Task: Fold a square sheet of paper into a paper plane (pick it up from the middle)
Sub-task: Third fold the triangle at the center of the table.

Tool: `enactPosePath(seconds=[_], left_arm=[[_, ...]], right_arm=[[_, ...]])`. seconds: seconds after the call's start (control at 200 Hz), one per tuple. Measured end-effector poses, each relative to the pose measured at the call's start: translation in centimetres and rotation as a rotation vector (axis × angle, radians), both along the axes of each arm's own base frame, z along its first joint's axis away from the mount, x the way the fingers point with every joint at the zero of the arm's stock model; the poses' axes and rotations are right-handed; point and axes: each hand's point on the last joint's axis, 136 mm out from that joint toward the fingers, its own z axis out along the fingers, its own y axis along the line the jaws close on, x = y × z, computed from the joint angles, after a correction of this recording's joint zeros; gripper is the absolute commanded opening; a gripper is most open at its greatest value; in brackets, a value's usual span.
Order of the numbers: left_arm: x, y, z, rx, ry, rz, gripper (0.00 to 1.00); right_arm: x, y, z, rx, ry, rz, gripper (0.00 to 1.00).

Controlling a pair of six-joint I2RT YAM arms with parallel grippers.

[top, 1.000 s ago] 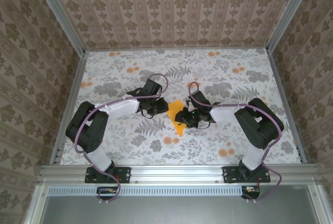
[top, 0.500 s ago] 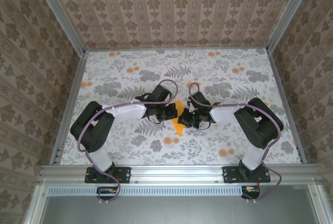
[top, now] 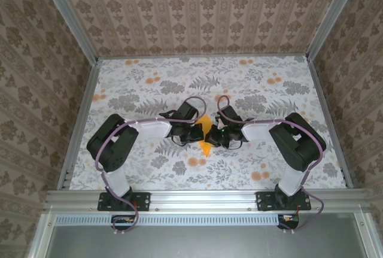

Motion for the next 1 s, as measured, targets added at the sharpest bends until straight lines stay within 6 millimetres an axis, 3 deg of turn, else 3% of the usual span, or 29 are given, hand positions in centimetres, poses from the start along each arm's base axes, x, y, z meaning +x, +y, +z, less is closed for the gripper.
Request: enactPosePath(seconds=[0.26, 0.52, 0.785, 1.0], left_arm=[[-0.2, 0.1, -0.5, 0.054, -0.007, -0.002, 0.0], [-0.3, 0.2, -0.5, 0.098, -0.03, -0.008, 0.0], [-0.3, 0.2, -0.6, 0.113, -0.041, -0.006, 0.0], [-0.2, 0.2, -0.6, 0.115, -0.043, -0.006, 0.0]], right_arm=[[-0.6, -0.1, 0.6, 0.04, -0.045, 0.044, 0.07], [-2.1, 0.1, 5.0, 0.131, -0.189, 0.17, 0.07], [-5.2, -0.5, 2.2, 0.098, -0.114, 0.212, 0.06], [-5.7, -0.3, 1.6, 0.091, -0.099, 0.226, 0.06]])
